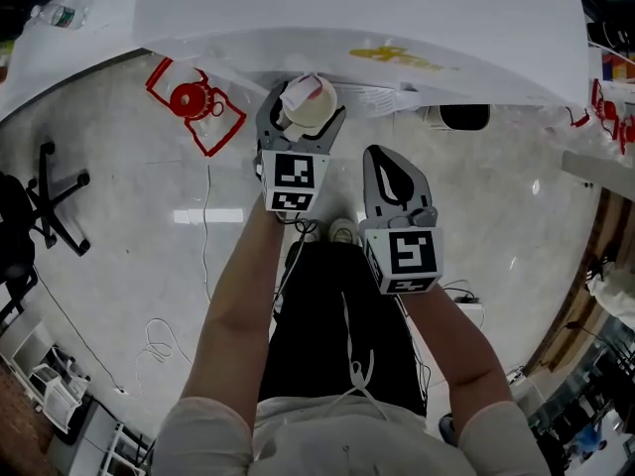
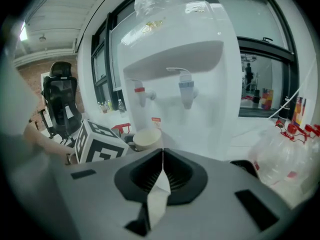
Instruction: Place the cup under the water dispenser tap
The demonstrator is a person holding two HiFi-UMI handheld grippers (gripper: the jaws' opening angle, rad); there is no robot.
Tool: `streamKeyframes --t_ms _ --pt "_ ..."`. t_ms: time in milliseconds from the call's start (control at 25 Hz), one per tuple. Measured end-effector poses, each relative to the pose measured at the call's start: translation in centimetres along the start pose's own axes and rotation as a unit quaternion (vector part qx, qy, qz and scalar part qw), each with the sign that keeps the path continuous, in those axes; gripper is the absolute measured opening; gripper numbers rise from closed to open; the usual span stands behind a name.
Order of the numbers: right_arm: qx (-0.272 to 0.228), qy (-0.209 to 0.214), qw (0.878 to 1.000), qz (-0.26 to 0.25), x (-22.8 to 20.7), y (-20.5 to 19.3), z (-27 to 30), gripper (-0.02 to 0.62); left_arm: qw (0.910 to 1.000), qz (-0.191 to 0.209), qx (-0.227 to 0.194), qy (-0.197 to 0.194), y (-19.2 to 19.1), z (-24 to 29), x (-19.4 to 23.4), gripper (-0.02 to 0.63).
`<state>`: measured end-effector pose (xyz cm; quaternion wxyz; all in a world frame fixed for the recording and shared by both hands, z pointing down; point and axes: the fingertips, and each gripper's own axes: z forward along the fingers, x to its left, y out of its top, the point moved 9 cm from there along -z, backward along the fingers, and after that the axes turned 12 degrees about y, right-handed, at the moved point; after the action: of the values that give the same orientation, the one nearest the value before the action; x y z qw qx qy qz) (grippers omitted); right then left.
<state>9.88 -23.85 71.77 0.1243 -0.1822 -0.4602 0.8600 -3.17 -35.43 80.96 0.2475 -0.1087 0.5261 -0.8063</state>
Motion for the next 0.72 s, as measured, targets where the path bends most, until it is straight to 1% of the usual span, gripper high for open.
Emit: streamKeyframes --t_ms 200,280,440,720 --pt "0.008 0.026 1.0 -0.012 0.7 -0.6 -0.2 0.029 0.9999 0.006 -0.014 0.007 -0.2 0.1 -0.3 0.44" --pt "0.012 0.03 0.999 -0.008 1.0 -0.8 -0.3 0.029 0.9998 0.0 -0.02 0.011 0.0 0.1 -0.2 0.442" --pt "0.015 0.047 0.999 0.002 1.5 -1.2 -0.6 0.028 0.9992 -0.028 -0.026 0.011 0.2 -0.1 -0.7 0.515" --pt "0.029 0.062 0.998 -0.005 2.7 -1.8 -1.8 0.029 0.9979 -0.041 -0.038 0.032 1.0 -2.4 -0.3 0.523"
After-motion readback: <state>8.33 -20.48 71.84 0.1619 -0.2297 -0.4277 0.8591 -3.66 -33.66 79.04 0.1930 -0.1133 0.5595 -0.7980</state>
